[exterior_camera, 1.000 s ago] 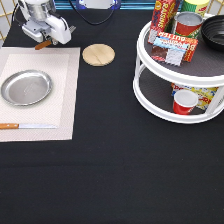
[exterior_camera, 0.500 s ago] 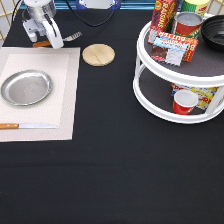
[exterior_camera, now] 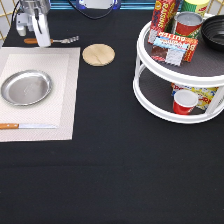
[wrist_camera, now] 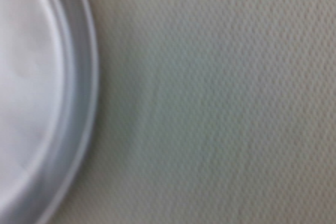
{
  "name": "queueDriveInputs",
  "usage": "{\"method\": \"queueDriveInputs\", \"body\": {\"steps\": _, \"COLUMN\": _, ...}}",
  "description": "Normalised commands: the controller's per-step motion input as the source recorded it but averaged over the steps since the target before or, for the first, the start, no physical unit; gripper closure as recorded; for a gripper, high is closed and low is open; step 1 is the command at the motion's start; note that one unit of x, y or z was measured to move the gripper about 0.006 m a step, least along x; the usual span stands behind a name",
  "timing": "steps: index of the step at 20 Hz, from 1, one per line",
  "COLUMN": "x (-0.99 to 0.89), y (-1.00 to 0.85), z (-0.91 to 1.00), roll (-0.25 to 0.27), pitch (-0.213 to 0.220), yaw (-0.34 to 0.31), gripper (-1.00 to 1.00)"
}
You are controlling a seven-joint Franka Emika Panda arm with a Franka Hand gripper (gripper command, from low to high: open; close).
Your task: Arrange plate and fork
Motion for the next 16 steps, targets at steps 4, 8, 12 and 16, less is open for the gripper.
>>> {"method": "queueDriveInputs", "body": {"steps": 4, "x": 0.11, "y": -0.71, "z": -0.21, "roll": 0.012, "pitch": -0.006, "yaw": -0.046, "gripper": 1.0}}
{"method": "queueDriveInputs", "body": {"steps": 8, "x": -0.05, "y": -0.56, "z": -0.34, "roll": 0.003, "pitch": -0.002, "yaw": -0.096, "gripper": 1.0}}
{"method": "queueDriveInputs", "body": {"steps": 12, "x": 0.04, "y": -0.32, "z": -0.14, "roll": 0.001, "pitch": 0.0, "yaw": -0.11, "gripper": 1.0}}
{"method": "queueDriveInputs", "body": {"steps": 16, "x": 0.01, "y": -0.13, "z": -0.17, "roll": 0.0, "pitch": 0.0, "yaw": -0.122, "gripper": 1.0}}
